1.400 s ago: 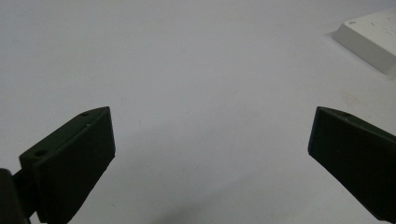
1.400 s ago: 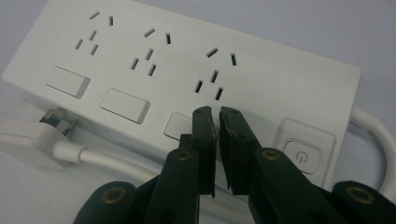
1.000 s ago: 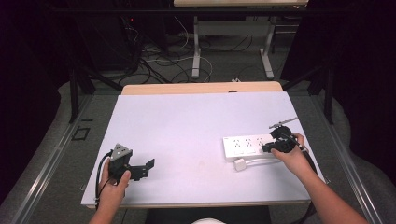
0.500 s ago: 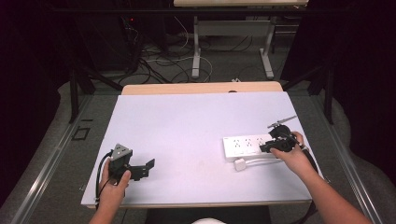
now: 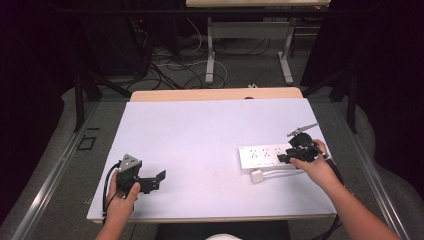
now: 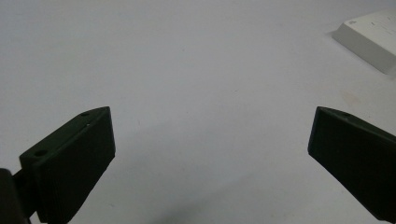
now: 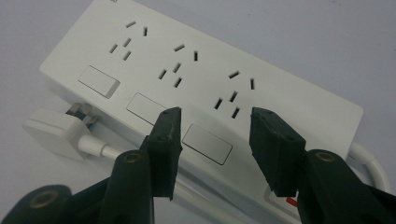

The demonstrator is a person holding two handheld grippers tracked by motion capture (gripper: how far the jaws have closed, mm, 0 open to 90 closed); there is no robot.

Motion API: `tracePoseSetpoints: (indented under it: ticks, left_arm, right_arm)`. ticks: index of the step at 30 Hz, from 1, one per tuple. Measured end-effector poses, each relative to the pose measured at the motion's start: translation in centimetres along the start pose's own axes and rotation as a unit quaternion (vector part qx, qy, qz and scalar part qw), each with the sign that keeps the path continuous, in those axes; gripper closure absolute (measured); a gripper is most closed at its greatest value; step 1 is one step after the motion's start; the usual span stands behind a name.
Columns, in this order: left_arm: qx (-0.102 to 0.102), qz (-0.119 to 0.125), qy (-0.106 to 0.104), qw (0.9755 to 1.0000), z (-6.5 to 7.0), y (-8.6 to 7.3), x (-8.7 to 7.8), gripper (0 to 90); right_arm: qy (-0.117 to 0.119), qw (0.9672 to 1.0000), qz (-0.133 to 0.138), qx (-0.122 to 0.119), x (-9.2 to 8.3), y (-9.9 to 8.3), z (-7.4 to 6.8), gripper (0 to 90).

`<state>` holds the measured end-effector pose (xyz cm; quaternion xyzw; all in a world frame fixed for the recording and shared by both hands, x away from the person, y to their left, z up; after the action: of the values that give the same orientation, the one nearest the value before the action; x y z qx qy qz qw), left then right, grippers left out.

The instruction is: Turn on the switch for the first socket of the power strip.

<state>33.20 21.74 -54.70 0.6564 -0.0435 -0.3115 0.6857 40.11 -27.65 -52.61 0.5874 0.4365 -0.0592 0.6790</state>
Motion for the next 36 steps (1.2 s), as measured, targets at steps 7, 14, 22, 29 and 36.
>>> tracePoseSetpoints:
  ticks: [7, 14, 22, 29, 36]
  left_arm:
    - [0.001, -0.003, -0.002, 1.0, 0.0, 0.0, 0.0, 0.5]
    - [0.002, -0.003, -0.001, 1.0, 0.0, 0.0, -0.1, 0.5]
    - [0.001, -0.003, -0.001, 1.0, 0.0, 0.0, -0.1, 0.5]
    - [0.003, -0.003, -0.001, 1.0, 0.0, 0.0, -0.1, 0.5]
    - [0.003, -0.004, -0.002, 1.0, 0.0, 0.0, -0.1, 0.5]
  right_arm:
    - [0.008, 0.9999, 0.01, -0.01, -0.4, 0.2, 0.0, 49.5]
    - [0.008, 0.9996, 0.02, -0.018, -0.7, 0.4, 0.0, 44.8]
    - [0.006, 0.9994, 0.028, -0.018, -1.2, 0.5, -0.4, 36.5]
    - [0.005, 0.9991, 0.041, -0.007, -1.6, 0.7, -0.9, 23.9]
    - [0.003, 0.9981, 0.061, -0.009, -1.9, 0.9, -1.8, 15.5]
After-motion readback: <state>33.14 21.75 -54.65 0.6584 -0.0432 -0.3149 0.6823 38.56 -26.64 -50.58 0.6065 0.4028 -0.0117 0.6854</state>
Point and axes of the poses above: each handheld gripper's, and its own axes: x roughly forward along the jaws, y roughly out of its top, z roughly to its right, the point moved 3 cm from there along x, roughly forward along the jaws, and after that the axes turned 14 degrees about z, right-handed, at the moved point
